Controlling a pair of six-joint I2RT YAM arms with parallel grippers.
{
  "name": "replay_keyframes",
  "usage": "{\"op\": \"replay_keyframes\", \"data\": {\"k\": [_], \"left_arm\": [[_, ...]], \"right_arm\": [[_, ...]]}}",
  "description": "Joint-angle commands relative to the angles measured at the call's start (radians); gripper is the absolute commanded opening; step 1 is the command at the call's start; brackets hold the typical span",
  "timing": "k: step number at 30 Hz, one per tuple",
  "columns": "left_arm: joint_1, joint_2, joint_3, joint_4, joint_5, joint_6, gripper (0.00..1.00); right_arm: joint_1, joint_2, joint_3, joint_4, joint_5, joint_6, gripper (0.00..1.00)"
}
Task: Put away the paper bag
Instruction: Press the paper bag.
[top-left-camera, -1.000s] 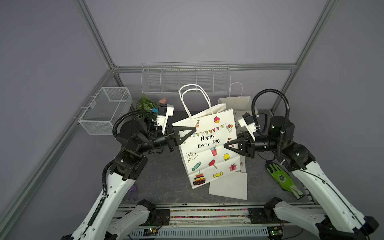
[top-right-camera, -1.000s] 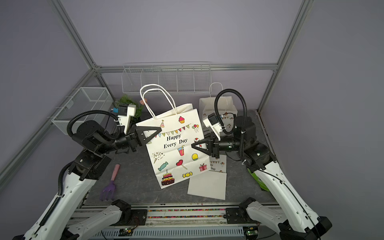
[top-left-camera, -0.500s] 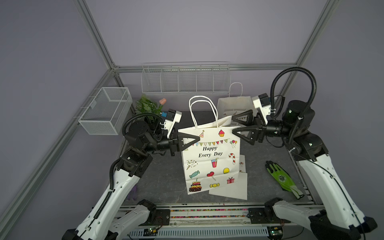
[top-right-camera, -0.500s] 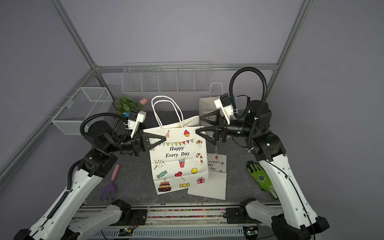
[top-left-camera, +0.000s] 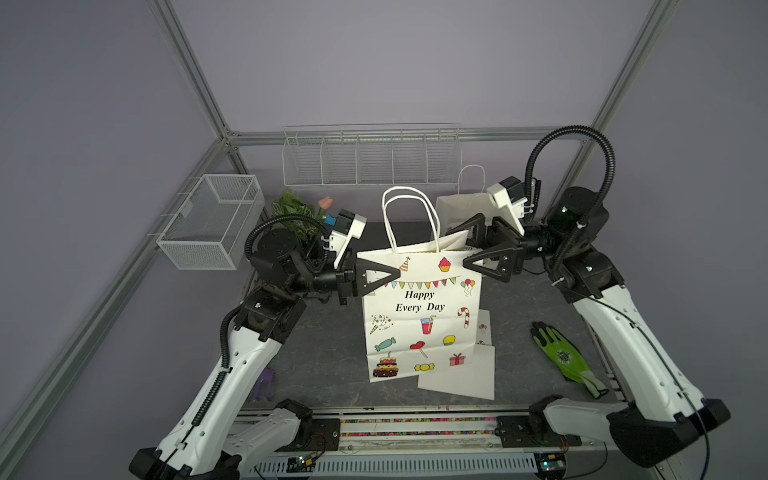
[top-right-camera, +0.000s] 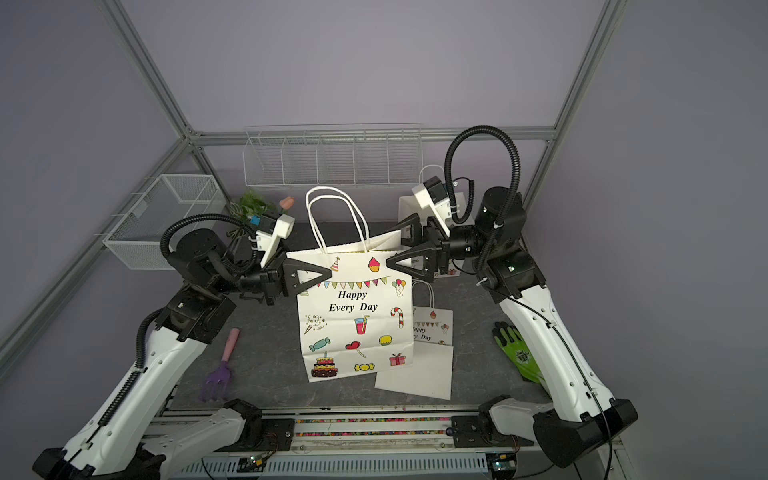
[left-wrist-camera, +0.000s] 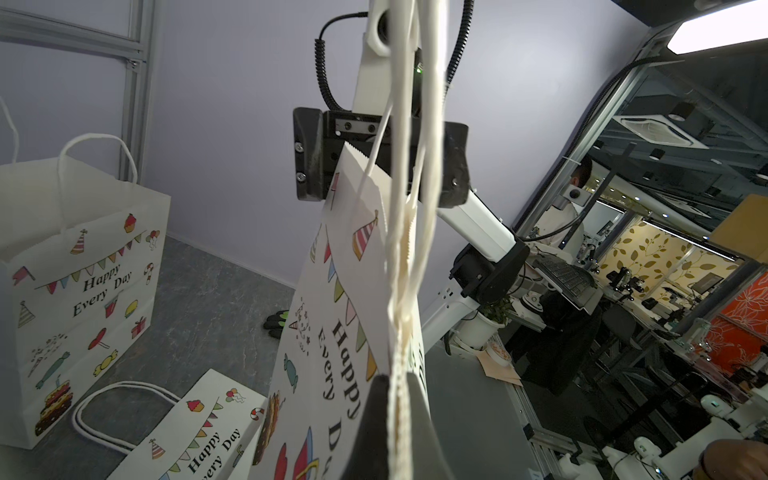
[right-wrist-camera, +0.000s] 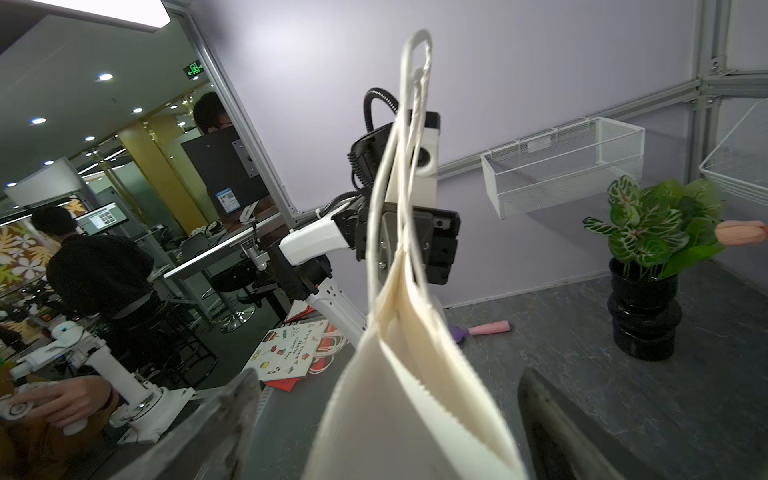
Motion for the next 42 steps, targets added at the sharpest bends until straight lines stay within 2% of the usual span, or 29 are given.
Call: {"op": "replay_keyframes", "data": {"k": [1,5,16,21,28,30,31,32,33,35,36,42], "left_arm": [[0.032,0.042,0.014,0.115,-0.014,-0.072,0.0],[0.038,0.088,0.027,0.16,-0.006,-0.095,0.0],[0.038,0.103,0.026,0.163,-0.001,-0.096,0.0],[0.039,0.093,0.026,0.151,-0.009,-0.091,0.0],[0.038,0.08,0.012,0.128,-0.021,-0.077,0.01],[0.039,0.075,0.016,0.107,-0.027,-0.063,0.09],[0.039,0.072,0.02,0.092,-0.034,-0.057,0.19],[0.039,0.069,0.026,0.07,-0.043,-0.041,0.37],[0.038,0.063,0.033,0.043,-0.057,-0.026,0.6],[0.038,0.045,0.043,-0.015,-0.09,0.003,0.95],[0.039,0.029,0.041,-0.037,-0.108,0.014,1.0],[0.038,-0.123,0.015,-0.215,-0.283,0.096,1.0]], "right_arm": [[0.011,-0.033,0.004,-0.094,-0.04,-0.085,1.0],[0.013,-0.052,-0.007,-0.165,0.002,-0.142,0.93],[0.037,-0.006,0.014,-0.291,0.145,-0.224,0.6],[0.04,-0.001,0.033,-0.349,0.237,-0.246,0.4],[0.04,0.002,0.026,-0.266,0.24,-0.167,0.1],[0.04,0.003,0.029,-0.26,0.236,-0.156,0.07],[0.04,0.001,0.029,-0.258,0.236,-0.155,0.07],[0.037,-0.001,0.029,-0.258,0.236,-0.15,0.07],[0.03,-0.003,0.029,-0.258,0.236,-0.148,0.07],[0.004,-0.01,0.027,-0.257,0.225,-0.139,0.07],[-0.019,-0.014,0.024,-0.246,0.212,-0.126,0.07],[-0.134,-0.021,-0.004,-0.06,0.057,0.035,0.07]]}}
